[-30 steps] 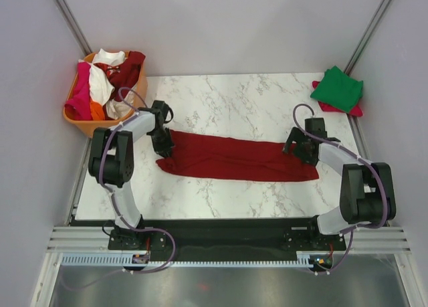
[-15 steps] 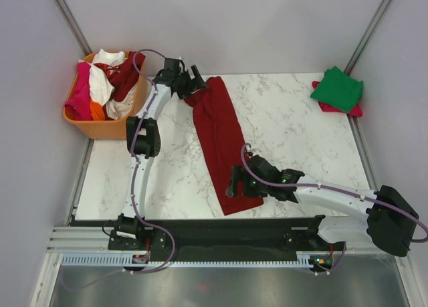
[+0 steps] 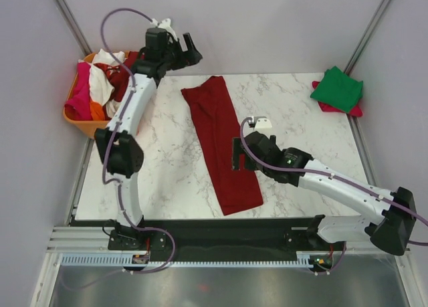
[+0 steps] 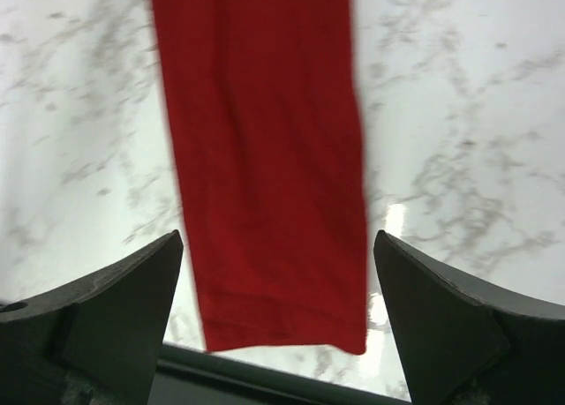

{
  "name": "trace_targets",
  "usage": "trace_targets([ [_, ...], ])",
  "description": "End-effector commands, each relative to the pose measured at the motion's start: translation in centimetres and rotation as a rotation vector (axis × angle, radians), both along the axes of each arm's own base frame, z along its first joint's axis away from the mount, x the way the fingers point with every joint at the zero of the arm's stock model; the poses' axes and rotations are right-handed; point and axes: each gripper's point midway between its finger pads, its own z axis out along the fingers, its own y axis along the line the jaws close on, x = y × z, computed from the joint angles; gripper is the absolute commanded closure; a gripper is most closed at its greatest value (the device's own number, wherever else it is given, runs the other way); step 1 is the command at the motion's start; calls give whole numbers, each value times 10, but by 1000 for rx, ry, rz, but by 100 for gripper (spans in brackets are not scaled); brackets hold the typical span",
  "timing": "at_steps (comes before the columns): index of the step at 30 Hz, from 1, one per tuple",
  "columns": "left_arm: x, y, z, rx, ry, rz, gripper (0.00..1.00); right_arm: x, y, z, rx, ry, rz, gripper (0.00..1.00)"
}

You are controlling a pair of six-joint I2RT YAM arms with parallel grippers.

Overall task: Fold and stack the t-shirts
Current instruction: Fold the tshirt

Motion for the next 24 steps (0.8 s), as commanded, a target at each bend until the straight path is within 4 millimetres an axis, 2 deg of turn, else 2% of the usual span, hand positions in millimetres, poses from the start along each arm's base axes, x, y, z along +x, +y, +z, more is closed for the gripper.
trace_targets([
  [1, -25, 51, 76, 194, -162, 159, 0, 12, -59, -33, -184, 62, -109, 2],
  [3, -36, 55, 79, 217, -149, 155, 0, 13, -71, -44, -205, 86, -130, 2],
  [4, -46, 54, 74, 219, -114, 133, 0, 14, -79, -49, -221, 95, -151, 2],
  [5, -52, 52, 59, 207, -64, 124, 0, 10, -86, -61, -243, 117, -156, 2],
  [6, -67, 52, 70, 187, -71, 123, 0, 7, -89, -66, -249, 132, -158, 2],
  [7, -76, 47, 64, 166, -46, 94, 0, 4, -89, -71, -248, 142, -155, 2],
  [8, -89, 44, 41, 149, 20, 82, 1, -5, -86, -84, -223, 186, -130, 2],
  [9, -105, 41, 48, 134, 14, 77, 2, -10, -82, -89, -201, 205, -112, 2],
  [10, -116, 40, 43, 129, 30, 73, 2, -16, -78, -96, -174, 229, -91, 4],
  [11, -127, 41, 17, 146, 91, 79, 2, -25, -76, -106, -148, 251, -73, 10],
  [12, -138, 35, 12, 136, 109, 74, 3, -33, -71, -111, -110, 282, -58, 13],
  [13, -152, 36, 20, 126, 90, 76, 3, -38, -70, -114, -99, 289, -53, 17],
  [14, -162, 36, 1, 140, 130, 78, 3, -45, -72, -119, -92, 294, -49, 22],
  [15, -172, 31, -1, 140, 133, 63, 3, -50, -70, -121, -72, 305, -54, 23],
  [16, -183, 31, 5, 133, 118, 61, 3, -59, -71, -127, -76, 320, -46, 26],
  [17, -193, 31, -9, 140, 149, 53, 3, -62, -68, -128, -59, 318, -40, 28],
  [19, -207, 29, -15, 145, 157, 37, 3, -74, -61, -137, -37, 348, -19, 33],
  [22, -230, 35, -24, 149, 165, 29, 3, -85, -51, -153, -2, 377, 12, 34],
  [24, -244, 38, -29, 123, 173, 42, 4, -84, -44, -152, 19, 364, 18, 35],
])
